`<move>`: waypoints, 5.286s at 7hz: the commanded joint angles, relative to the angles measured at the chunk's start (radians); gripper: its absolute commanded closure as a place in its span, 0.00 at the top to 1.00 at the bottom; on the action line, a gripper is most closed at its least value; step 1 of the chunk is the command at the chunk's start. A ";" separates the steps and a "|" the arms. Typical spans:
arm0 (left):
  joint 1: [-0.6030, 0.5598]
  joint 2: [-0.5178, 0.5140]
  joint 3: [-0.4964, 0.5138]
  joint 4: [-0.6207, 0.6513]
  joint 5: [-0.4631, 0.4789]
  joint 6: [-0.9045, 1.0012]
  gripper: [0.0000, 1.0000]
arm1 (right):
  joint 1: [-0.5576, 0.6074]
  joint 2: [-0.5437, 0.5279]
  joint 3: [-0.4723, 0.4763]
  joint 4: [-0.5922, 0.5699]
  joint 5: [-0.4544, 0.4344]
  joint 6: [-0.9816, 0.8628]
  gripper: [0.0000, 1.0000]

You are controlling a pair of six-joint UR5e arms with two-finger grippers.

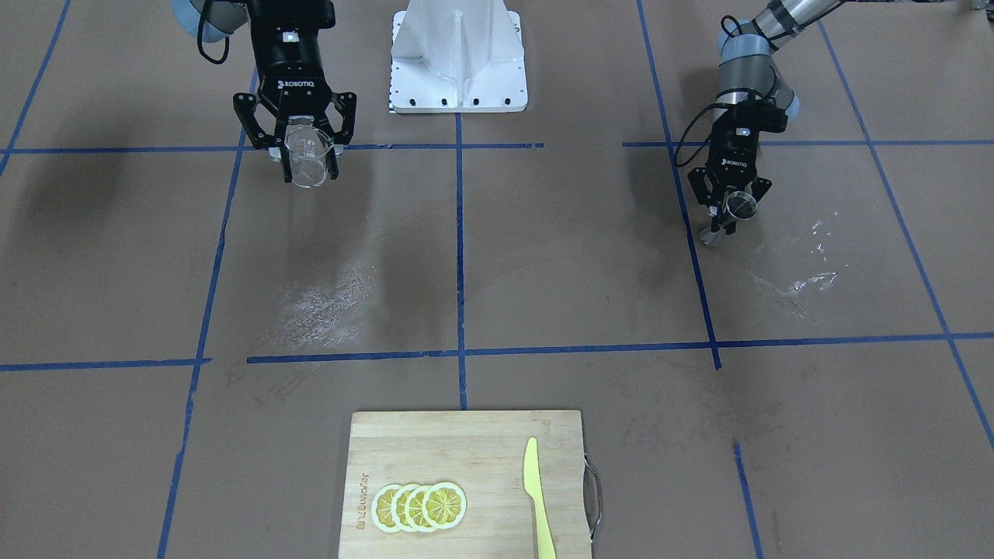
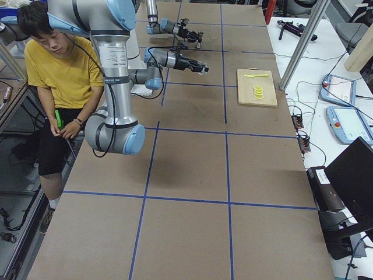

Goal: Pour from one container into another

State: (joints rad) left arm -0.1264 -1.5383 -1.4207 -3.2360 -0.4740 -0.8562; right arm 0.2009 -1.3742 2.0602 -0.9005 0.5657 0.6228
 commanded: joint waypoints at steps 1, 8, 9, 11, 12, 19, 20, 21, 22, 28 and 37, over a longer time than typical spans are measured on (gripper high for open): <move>0.002 -0.006 0.005 0.001 0.000 0.002 0.00 | 0.000 0.000 0.000 0.000 0.000 0.000 0.00; 0.004 -0.013 0.016 0.001 0.002 0.006 0.02 | 0.000 0.000 0.000 0.000 -0.001 0.000 0.00; 0.005 -0.013 0.017 0.001 0.002 0.006 0.03 | 0.000 0.000 -0.002 0.002 -0.001 0.000 0.00; 0.007 -0.014 0.023 0.001 0.002 0.006 0.08 | 0.000 0.000 -0.002 0.000 -0.001 0.000 0.00; 0.008 -0.019 0.025 0.001 0.002 0.006 0.09 | 0.000 0.000 -0.002 0.002 -0.001 0.000 0.00; 0.010 -0.019 0.031 -0.001 0.023 0.008 0.62 | 0.000 0.000 -0.002 0.002 -0.001 0.000 0.00; 0.010 -0.019 0.026 -0.002 0.023 0.008 0.76 | -0.002 0.000 -0.002 0.002 -0.001 0.000 0.00; 0.008 -0.019 0.022 -0.004 0.023 0.006 0.91 | -0.002 0.000 -0.002 0.002 -0.003 0.002 0.00; 0.008 -0.019 0.017 -0.014 0.043 0.006 0.99 | -0.002 0.001 -0.002 0.002 -0.003 0.002 0.00; -0.007 0.026 -0.118 -0.021 0.074 0.012 1.00 | -0.002 0.001 -0.002 0.002 -0.003 0.002 0.00; -0.535 0.106 -0.274 -0.037 -0.766 0.379 1.00 | -0.002 0.000 -0.003 0.002 -0.001 0.015 0.00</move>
State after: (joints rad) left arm -0.5076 -1.4369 -1.6936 -3.3352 -1.0025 -0.5362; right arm 0.1995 -1.3738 2.0575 -0.8989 0.5645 0.6375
